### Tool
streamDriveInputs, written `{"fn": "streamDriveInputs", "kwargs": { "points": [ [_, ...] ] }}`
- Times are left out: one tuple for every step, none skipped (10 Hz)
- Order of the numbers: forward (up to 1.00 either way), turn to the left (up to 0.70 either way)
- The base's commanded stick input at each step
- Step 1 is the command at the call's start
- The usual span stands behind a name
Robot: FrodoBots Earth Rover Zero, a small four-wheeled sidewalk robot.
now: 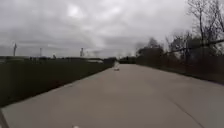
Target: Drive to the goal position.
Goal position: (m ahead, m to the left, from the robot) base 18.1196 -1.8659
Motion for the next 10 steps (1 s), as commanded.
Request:
{"fn": "streamDriveInputs", "kwargs": {
  "points": [
    [1.0,0.0],
    [1.0,0.0],
    [1.0,0.0],
    [1.0,0.0],
    [1.0,0.0],
    [1.0,0.0],
    [1.0,0.0],
    [1.0,0.0],
    [1.0,0.0],
    [1.0,0.0]
  ]
}}
